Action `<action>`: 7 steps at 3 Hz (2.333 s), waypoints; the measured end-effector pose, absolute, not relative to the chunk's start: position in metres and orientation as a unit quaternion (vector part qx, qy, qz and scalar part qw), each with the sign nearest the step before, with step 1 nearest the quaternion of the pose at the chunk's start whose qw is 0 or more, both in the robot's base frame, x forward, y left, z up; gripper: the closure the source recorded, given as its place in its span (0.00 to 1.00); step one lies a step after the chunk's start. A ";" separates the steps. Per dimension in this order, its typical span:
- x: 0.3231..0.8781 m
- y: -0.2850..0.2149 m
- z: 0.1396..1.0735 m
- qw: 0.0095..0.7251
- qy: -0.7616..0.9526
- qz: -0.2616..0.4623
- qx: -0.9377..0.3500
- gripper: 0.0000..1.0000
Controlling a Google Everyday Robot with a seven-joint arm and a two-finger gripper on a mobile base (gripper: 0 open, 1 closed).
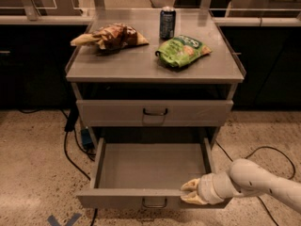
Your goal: Open middle drawer
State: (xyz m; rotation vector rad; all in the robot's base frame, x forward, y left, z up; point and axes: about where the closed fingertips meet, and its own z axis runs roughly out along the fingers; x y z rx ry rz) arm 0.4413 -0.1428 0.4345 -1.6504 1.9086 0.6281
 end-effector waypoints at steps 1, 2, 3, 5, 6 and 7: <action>0.442 -0.141 0.449 0.280 0.721 0.229 -0.591 1.00; 0.442 -0.141 0.449 0.280 0.721 0.229 -0.591 1.00; 0.442 -0.141 0.449 0.280 0.721 0.229 -0.591 0.75; 0.442 -0.140 0.453 0.282 0.718 0.228 -0.594 0.20; 0.447 -0.131 0.490 0.297 0.696 0.213 -0.618 0.00; 0.449 -0.128 0.525 0.310 0.680 0.191 -0.636 0.00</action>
Offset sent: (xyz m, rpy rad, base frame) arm 0.0004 0.0021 0.0142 0.0153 -0.0058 -0.0531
